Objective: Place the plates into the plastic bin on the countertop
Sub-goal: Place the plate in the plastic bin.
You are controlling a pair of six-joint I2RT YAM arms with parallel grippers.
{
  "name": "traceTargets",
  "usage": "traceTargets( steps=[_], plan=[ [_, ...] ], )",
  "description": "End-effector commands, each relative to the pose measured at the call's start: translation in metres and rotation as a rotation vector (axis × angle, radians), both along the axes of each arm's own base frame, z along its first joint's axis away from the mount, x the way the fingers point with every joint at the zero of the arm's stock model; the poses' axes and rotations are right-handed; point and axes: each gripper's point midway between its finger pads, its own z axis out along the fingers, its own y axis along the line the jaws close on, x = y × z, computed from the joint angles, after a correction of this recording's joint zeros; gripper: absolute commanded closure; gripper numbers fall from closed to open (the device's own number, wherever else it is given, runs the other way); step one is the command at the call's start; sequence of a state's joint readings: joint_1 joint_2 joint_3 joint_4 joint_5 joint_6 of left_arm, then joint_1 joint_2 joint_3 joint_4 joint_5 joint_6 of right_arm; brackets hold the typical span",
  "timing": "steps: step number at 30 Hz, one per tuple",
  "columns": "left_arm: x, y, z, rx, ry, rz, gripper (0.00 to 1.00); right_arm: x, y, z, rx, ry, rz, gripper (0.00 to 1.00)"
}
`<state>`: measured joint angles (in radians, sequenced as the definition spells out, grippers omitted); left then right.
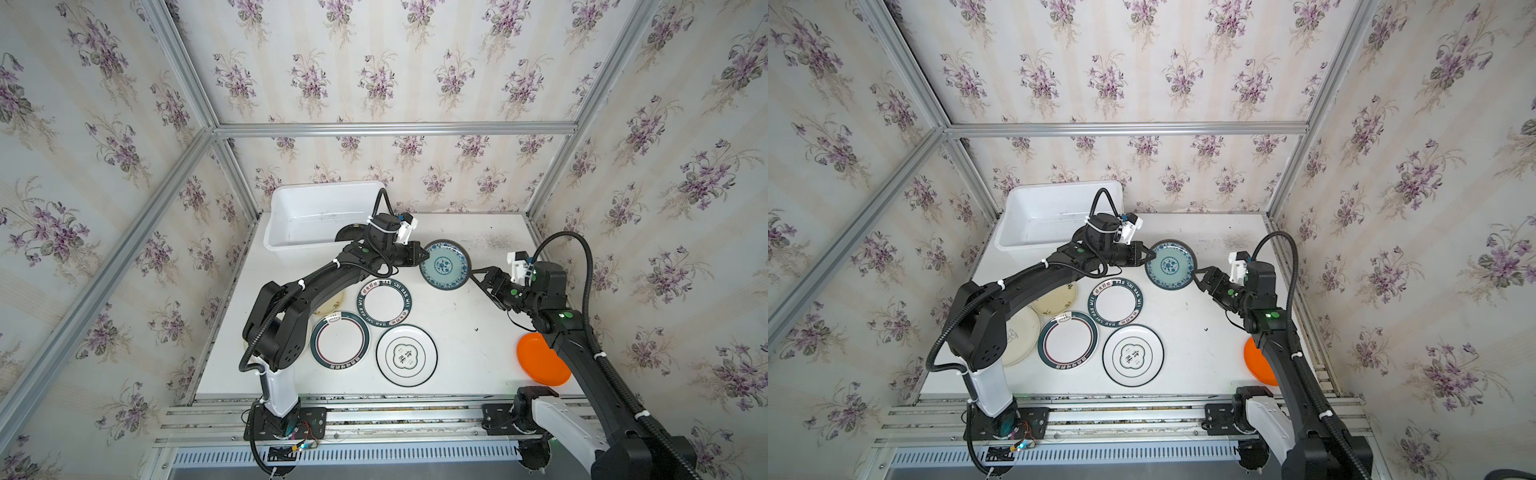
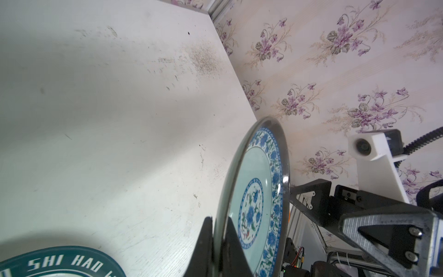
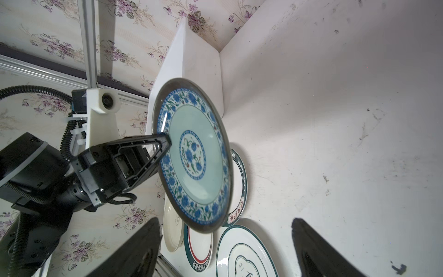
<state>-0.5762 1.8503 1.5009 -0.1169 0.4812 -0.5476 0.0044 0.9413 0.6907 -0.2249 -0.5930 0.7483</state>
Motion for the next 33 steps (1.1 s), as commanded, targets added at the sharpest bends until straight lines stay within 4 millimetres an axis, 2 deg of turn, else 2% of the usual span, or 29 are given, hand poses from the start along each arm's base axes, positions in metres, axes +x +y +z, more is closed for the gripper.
traceTargets(
  steps=[1, 5, 7, 9, 12, 17, 20, 25, 33],
  plan=[
    [0.014, 0.014, 0.018, -0.005, -0.053, 0.032, 1.00, 0.003, 0.003, 0.005, -0.008, -0.042, 0.026, 0.10],
    [0.035, 0.045, 0.028, -0.002, -0.066, 0.108, 1.00, 0.006, 0.003, 0.002, -0.025, -0.027, 0.041, 0.09],
    [0.046, 0.064, 0.031, -0.004, -0.062, 0.155, 1.00, 0.006, 0.004, 0.000, -0.092, -0.004, 0.044, 0.08],
    [0.056, 0.087, 0.040, -0.002, -0.078, 0.210, 1.00, 0.012, 0.012, 0.010, -0.170, -0.044, 0.078, 0.05],
    [0.066, 0.115, 0.050, 0.023, -0.112, 0.278, 1.00, 0.024, 0.026, 0.023, -0.125, -0.100, 0.113, 0.03],
    [0.082, 0.157, 0.057, 0.023, -0.115, 0.366, 1.00, 0.039, 0.040, 0.019, -0.070, -0.093, 0.149, 0.01],
    [0.093, 0.185, 0.054, 0.033, -0.110, 0.426, 1.00, 0.043, 0.048, 0.019, -0.038, -0.101, 0.168, 0.01],
    [0.116, 0.225, 0.045, 0.045, -0.090, 0.510, 1.00, 0.047, 0.049, 0.015, -0.020, -0.097, 0.159, 0.00],
    [0.163, 0.267, 0.019, 0.060, -0.041, 0.588, 1.00, 0.051, 0.049, 0.011, -0.019, -0.081, 0.152, 0.00]
  ],
)
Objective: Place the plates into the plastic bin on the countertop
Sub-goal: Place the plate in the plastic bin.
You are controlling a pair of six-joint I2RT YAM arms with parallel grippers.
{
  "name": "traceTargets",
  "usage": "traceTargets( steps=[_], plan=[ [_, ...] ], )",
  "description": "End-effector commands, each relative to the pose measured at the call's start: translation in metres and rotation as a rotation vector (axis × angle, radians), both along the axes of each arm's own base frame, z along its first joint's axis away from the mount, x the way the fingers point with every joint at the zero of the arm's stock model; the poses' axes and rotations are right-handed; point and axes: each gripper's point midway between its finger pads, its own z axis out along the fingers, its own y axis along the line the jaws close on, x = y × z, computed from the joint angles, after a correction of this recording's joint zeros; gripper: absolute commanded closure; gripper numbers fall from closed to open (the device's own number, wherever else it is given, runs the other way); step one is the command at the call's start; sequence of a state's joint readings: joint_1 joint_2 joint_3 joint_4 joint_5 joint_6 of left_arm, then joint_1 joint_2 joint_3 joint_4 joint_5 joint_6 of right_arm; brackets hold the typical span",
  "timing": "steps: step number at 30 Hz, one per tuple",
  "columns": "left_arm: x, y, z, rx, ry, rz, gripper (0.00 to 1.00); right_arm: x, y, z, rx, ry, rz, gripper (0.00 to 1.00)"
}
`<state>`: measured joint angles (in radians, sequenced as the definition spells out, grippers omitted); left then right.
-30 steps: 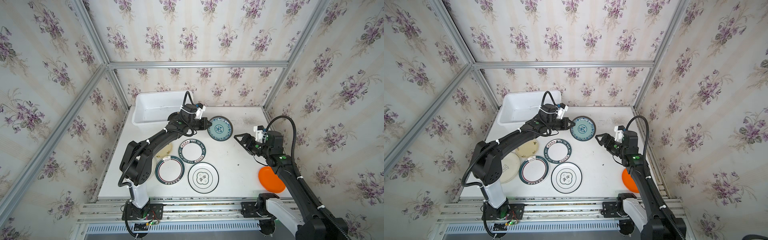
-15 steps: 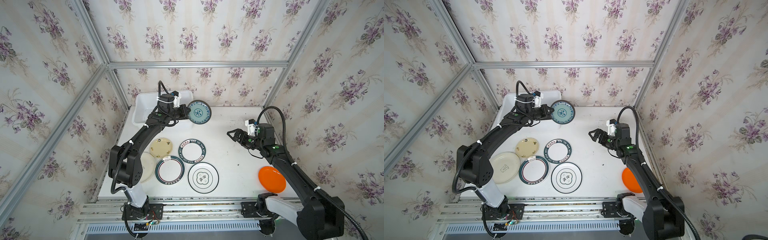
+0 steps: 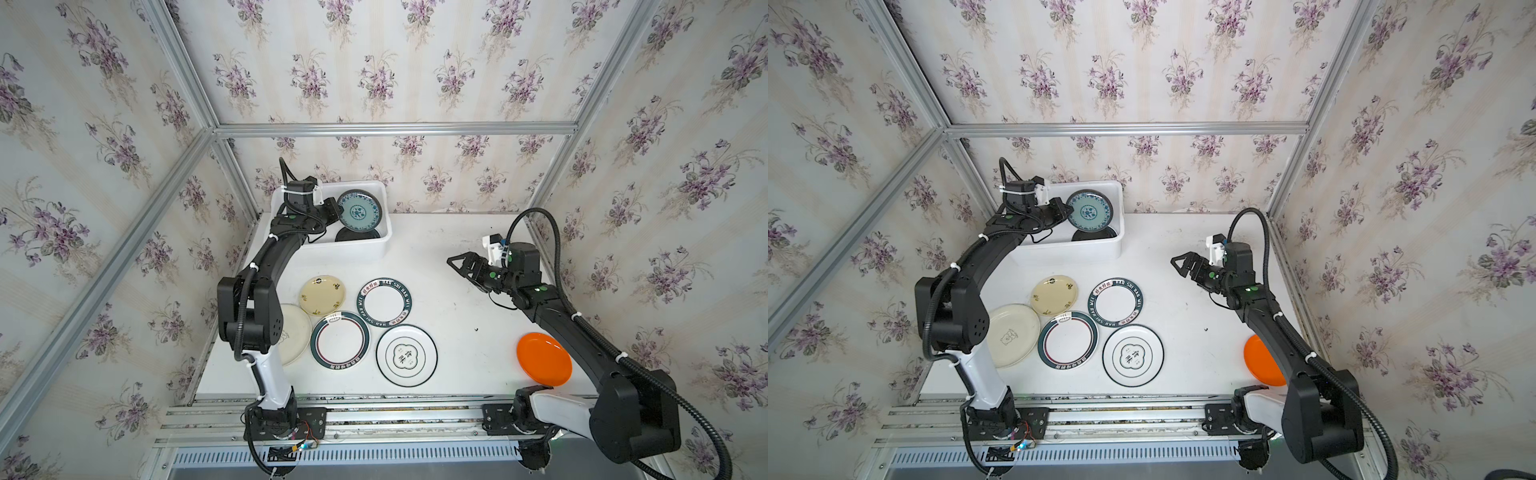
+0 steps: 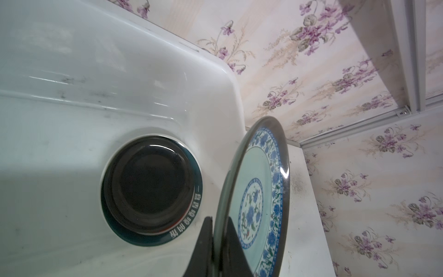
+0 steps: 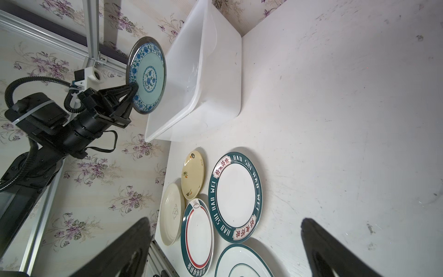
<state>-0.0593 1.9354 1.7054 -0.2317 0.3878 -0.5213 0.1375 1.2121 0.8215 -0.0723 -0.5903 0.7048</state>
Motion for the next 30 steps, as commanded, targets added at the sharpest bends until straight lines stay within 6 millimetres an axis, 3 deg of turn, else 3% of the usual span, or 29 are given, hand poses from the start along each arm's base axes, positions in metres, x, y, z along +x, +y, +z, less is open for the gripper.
traceTargets(
  steps=[1, 9, 16, 23, 30],
  plan=[
    [0.015, 0.009, -0.007, -0.002, 0.005, 0.012, 1.00, 0.006, 0.001, 0.010, 0.004, -0.043, -0.003, 0.00],
    [0.046, 0.025, -0.043, 0.057, 0.069, 0.040, 1.00, 0.009, -0.012, 0.016, -0.081, -0.062, -0.055, 0.00],
    [0.051, 0.034, -0.073, 0.154, 0.136, 0.059, 1.00, 0.010, -0.022, -0.006, -0.181, 0.013, -0.071, 0.00],
    [0.050, 0.028, -0.100, 0.203, 0.194, 0.038, 1.00, 0.013, -0.029, -0.014, -0.222, 0.031, -0.095, 0.00],
    [0.057, 0.008, -0.124, 0.200, 0.235, -0.003, 0.98, 0.017, -0.027, -0.022, -0.219, 0.066, -0.086, 0.00]
  ],
)
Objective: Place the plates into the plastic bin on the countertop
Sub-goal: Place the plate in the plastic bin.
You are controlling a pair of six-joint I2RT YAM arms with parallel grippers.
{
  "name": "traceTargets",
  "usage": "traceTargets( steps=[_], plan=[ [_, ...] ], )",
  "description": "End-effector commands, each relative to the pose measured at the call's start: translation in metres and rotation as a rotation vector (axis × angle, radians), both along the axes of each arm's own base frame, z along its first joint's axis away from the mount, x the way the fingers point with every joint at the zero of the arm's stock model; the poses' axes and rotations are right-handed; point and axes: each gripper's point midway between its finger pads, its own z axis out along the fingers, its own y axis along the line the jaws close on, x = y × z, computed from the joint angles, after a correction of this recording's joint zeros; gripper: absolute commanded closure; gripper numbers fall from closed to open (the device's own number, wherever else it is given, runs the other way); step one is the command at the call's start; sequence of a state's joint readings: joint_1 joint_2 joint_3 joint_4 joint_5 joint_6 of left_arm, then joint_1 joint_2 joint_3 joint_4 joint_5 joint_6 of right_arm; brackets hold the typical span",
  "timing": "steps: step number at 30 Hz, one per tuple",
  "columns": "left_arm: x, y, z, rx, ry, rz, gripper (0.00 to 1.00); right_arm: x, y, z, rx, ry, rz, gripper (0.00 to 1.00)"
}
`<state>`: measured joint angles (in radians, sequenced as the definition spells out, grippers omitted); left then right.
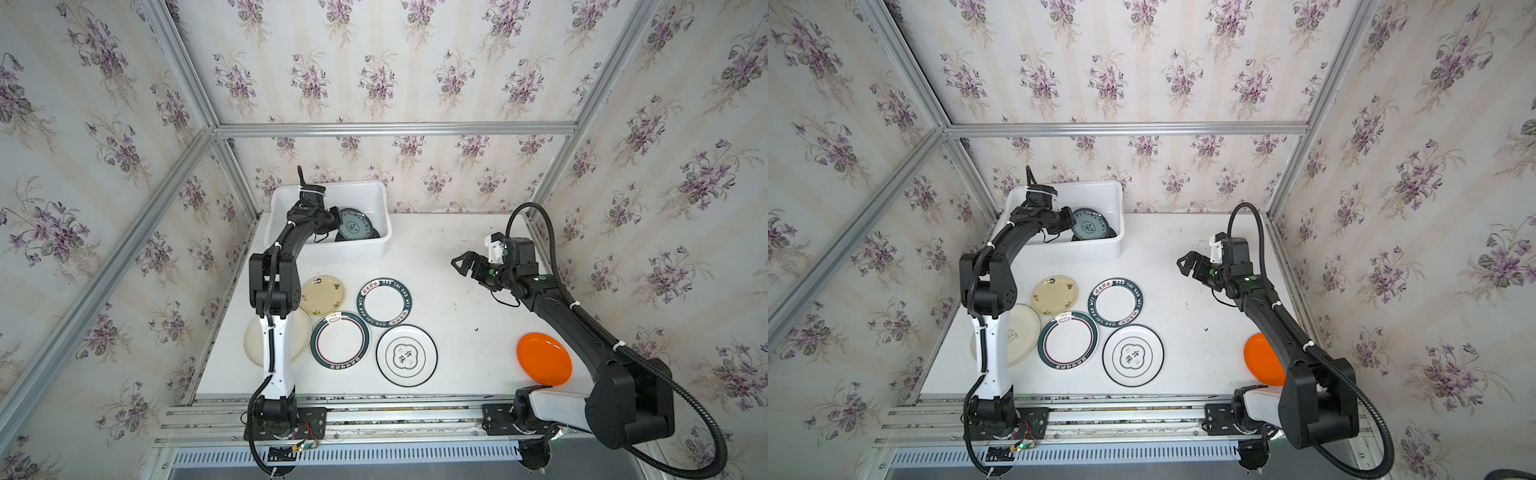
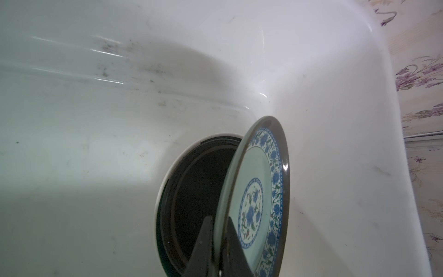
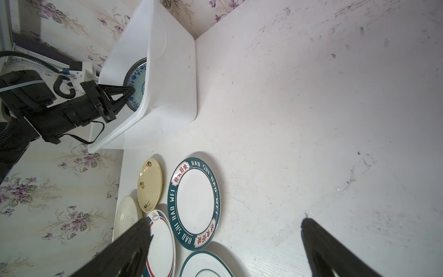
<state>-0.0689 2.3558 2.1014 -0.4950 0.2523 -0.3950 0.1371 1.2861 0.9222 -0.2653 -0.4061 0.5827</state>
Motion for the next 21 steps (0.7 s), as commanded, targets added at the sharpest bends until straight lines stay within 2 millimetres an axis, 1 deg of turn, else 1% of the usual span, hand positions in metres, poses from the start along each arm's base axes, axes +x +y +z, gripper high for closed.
traceTargets(
  steps=[1, 5, 7, 9, 12, 14, 16, 17, 18, 20, 21],
  plan=[
    [0.002, -0.008, -0.004, -0.002, 0.007, -0.027, 0.97, 0.005, 0.000, 0.004, -0.010, -0.012, 0.000, 0.00],
    [0.001, -0.013, -0.008, 0.014, 0.012, -0.049, 0.87, 0.006, 0.000, 0.002, -0.015, -0.003, 0.002, 0.00],
    [0.000, -0.013, -0.011, 0.023, 0.019, -0.055, 0.85, 0.007, -0.001, 0.002, -0.016, 0.000, 0.000, 0.00],
    [-0.001, -0.012, -0.013, 0.035, 0.024, -0.060, 0.79, 0.007, -0.001, 0.001, -0.016, 0.002, 0.000, 0.00],
    [-0.002, -0.012, -0.013, 0.048, 0.023, -0.069, 0.66, 0.007, 0.001, -0.003, -0.003, 0.020, 0.009, 0.01],
    [-0.002, -0.012, -0.010, 0.051, 0.016, -0.078, 0.53, 0.006, 0.000, -0.007, 0.004, 0.038, 0.008, 0.01],
    [-0.002, -0.013, -0.006, 0.057, 0.006, -0.083, 0.32, 0.004, -0.003, -0.010, 0.006, 0.052, 0.002, 0.00],
    [-0.001, -0.013, -0.003, 0.063, -0.001, -0.083, 0.11, 0.004, -0.005, -0.011, 0.005, 0.054, -0.002, 0.01],
    [-0.001, -0.013, 0.000, 0.069, -0.007, -0.085, 0.01, 0.004, -0.008, -0.012, 0.002, 0.055, -0.006, 0.00],
    [0.000, -0.008, 0.004, 0.108, -0.020, -0.067, 0.00, 0.003, -0.016, -0.015, -0.021, 0.054, -0.012, 0.00],
    [0.000, -0.007, 0.006, 0.121, -0.026, -0.065, 0.00, 0.003, -0.024, -0.020, -0.052, 0.062, -0.025, 0.00]
  ],
)
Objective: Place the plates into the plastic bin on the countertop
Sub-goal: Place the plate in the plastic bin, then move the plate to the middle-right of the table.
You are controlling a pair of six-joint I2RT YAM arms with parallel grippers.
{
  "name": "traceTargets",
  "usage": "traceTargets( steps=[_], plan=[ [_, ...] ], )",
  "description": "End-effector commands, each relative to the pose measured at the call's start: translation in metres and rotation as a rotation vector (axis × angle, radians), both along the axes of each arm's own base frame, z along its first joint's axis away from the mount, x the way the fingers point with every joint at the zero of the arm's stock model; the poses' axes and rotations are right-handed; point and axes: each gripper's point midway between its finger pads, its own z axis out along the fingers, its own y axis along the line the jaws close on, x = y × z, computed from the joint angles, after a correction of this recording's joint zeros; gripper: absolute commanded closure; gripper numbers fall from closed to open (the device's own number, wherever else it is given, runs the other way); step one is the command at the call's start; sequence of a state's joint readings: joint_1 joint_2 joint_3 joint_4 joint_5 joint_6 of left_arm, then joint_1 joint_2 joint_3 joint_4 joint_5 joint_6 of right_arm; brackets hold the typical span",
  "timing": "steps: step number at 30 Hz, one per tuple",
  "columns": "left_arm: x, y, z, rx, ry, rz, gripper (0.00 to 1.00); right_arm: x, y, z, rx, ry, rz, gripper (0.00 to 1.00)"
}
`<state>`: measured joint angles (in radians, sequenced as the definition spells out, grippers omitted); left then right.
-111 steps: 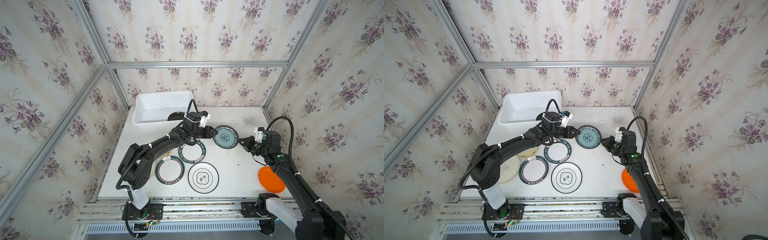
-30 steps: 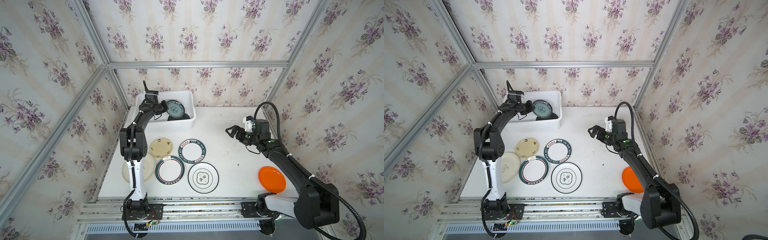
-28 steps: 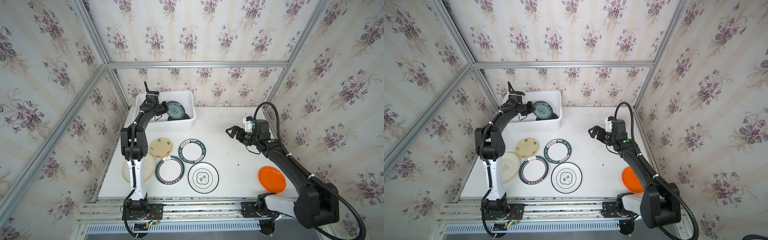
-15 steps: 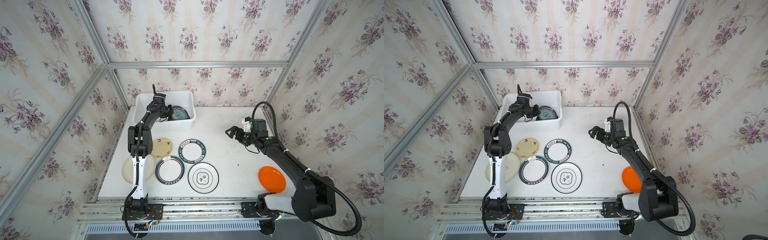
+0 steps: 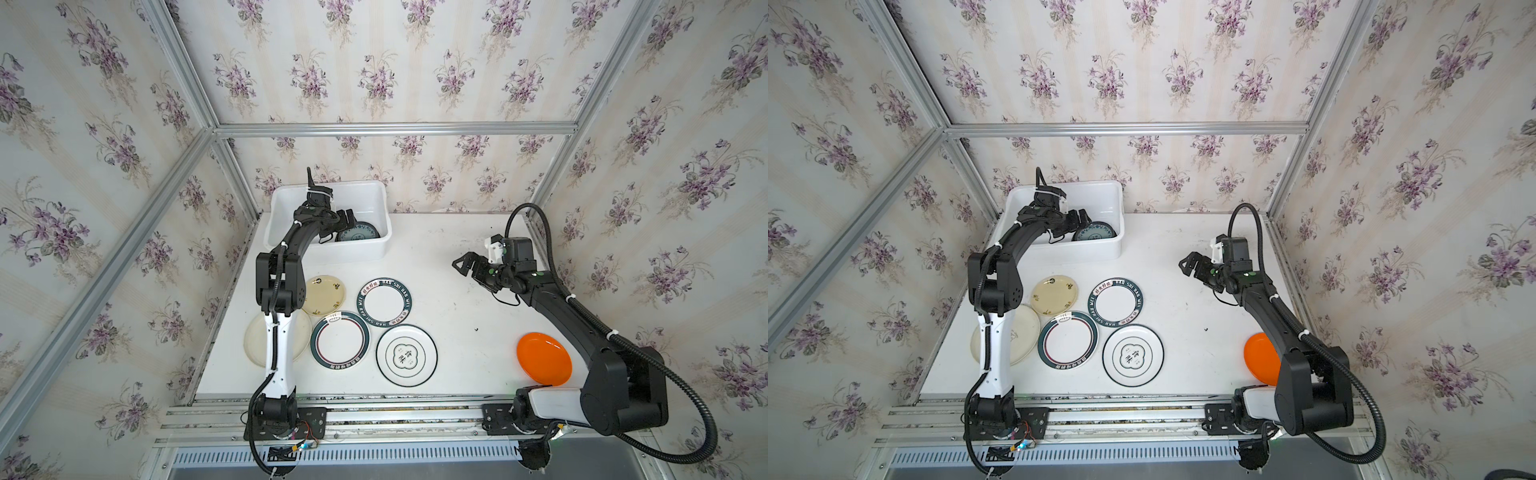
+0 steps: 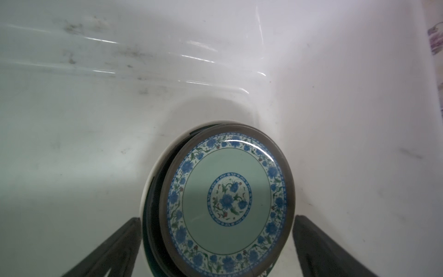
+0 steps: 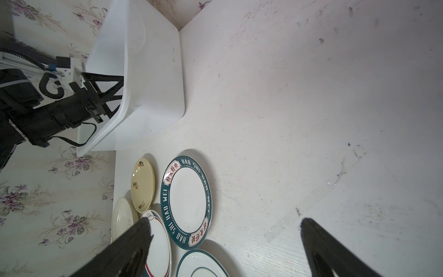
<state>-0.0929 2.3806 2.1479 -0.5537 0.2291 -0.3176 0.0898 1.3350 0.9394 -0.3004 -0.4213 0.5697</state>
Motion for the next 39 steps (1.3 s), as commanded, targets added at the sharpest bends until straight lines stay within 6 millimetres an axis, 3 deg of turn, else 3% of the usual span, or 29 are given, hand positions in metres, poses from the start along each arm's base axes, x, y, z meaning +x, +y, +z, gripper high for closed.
traceTargets(
  steps=[1, 5, 10, 17, 22, 27, 31, 39],
  plan=[
    [0.004, 0.004, 0.015, 0.059, -0.048, -0.002, 0.00, -0.002, -0.018, -0.009, -0.075, 0.017, -0.011, 0.00],
    [0.002, 0.002, 0.031, 0.068, -0.078, -0.014, 0.00, -0.007, -0.044, -0.019, -0.176, 0.072, -0.050, 0.00],
    [-0.005, -0.005, 0.067, 0.088, -0.144, -0.025, 0.00, -0.029, -0.099, -0.034, -0.467, 0.090, -0.207, 0.00],
    [-0.034, -0.014, 0.110, 0.078, -0.286, -0.010, 0.00, -0.061, -0.122, -0.038, -0.587, 0.180, -0.257, 0.00],
    [-0.069, -0.018, 0.138, 0.039, -0.390, 0.000, 0.00, -0.077, -0.129, -0.042, -0.591, 0.236, -0.311, 0.00],
    [-0.113, -0.023, 0.142, -0.024, -0.388, -0.005, 0.00, -0.093, -0.148, -0.048, -0.610, 0.348, -0.343, 0.00],
    [-0.149, -0.036, 0.141, -0.058, -0.419, -0.033, 0.00, -0.102, -0.149, -0.060, -0.543, 0.402, -0.369, 0.00],
    [-0.184, -0.065, 0.128, -0.202, -0.394, -0.134, 0.00, -0.114, -0.138, -0.084, -0.471, 0.528, -0.336, 0.00]
  ],
)
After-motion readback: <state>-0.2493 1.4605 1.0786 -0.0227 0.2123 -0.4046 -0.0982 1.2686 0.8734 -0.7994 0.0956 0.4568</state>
